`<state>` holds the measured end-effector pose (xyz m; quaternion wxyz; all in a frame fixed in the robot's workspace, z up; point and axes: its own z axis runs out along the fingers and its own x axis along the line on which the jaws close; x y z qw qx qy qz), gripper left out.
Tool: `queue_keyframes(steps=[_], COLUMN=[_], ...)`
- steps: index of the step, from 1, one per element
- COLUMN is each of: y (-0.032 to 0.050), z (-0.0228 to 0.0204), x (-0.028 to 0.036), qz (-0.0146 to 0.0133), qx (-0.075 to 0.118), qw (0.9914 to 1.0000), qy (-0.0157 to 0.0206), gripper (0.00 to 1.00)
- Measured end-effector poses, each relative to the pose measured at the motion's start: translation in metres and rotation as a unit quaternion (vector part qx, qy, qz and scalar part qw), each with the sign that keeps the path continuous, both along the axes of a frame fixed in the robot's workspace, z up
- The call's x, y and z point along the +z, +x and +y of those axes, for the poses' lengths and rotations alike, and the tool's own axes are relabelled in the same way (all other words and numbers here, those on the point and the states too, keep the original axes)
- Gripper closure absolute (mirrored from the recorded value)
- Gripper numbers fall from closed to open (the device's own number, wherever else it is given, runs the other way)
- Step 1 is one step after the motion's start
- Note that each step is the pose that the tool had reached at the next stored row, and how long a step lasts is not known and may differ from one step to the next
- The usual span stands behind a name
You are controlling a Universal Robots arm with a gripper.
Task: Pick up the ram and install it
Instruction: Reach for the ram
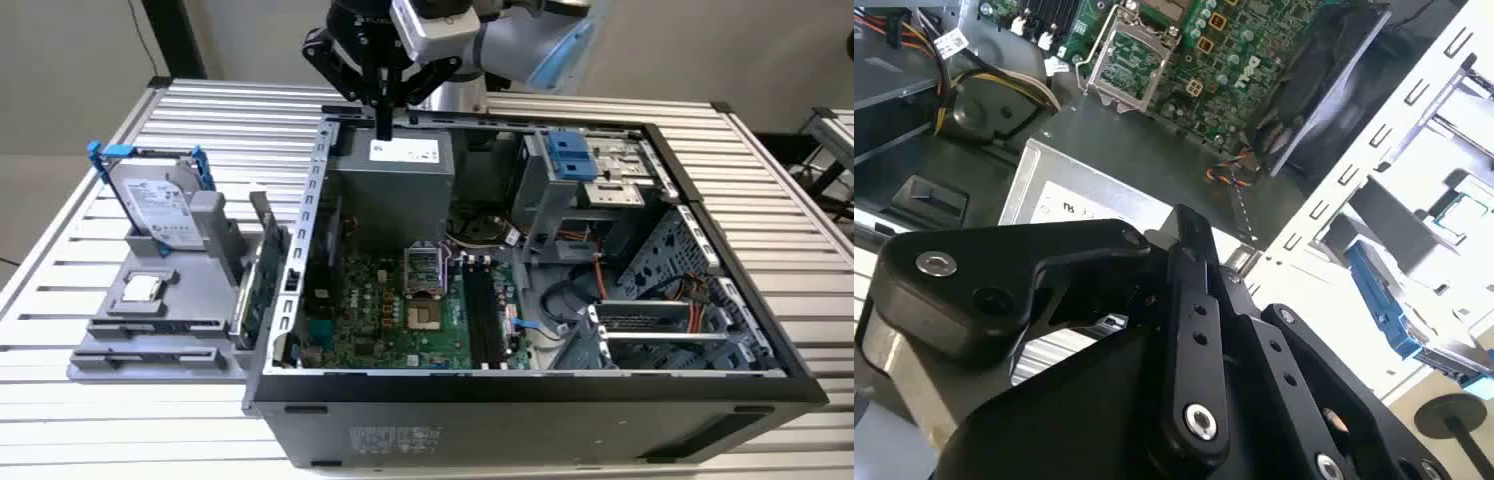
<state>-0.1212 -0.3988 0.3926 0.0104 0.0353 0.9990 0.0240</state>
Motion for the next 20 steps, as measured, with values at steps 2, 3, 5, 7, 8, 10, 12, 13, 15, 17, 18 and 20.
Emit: queue_keyframes(steps=[2,3,5,7,8,10,12,13,15,17,18,20], y=[0.0000,0.0000,-0.0001,-0.0007,-0.0011,-0.0019,-0.0026,-0.0032,-0.0050,-0.0071,-0.0085,-0.0109], z=[0.0000,0.0000,0.0000,0.0000,0.0000,0.0000,0.0000,0.0000,0.0000,0.0000,0.0000,0.0000], x=[0.0000,0.0000,0.0000,0.0000,0.0000,0.0000,0.0000,0.0000,0.0000,0.0000,0.0000,0.0000], qz=[0.0000,0.0000,0.0000,0.0000,0.0000,0.0000,0.0000,0.0000,0.0000,0.0000,0.0000,0.0000], qx=[0.000,0.000,0.000,0.000,0.000,0.000,0.000,0.000,0.000,0.000,0.000,0.000], qw=[1.00000,1.00000,1.00000,1.00000,1.00000,1.00000,1.00000,1.00000,1.00000,1.00000,1.00000,1.00000], qy=[0.0000,0.0000,0.0000,-0.0001,0.0000,0.0000,0.0000,0.0000,0.0000,0.0000,0.0000,0.0000], gripper=[1.00,1.00,1.00,1.00,1.00,1.00,1.00,1.00,1.00,1.00,1.00,1.00])
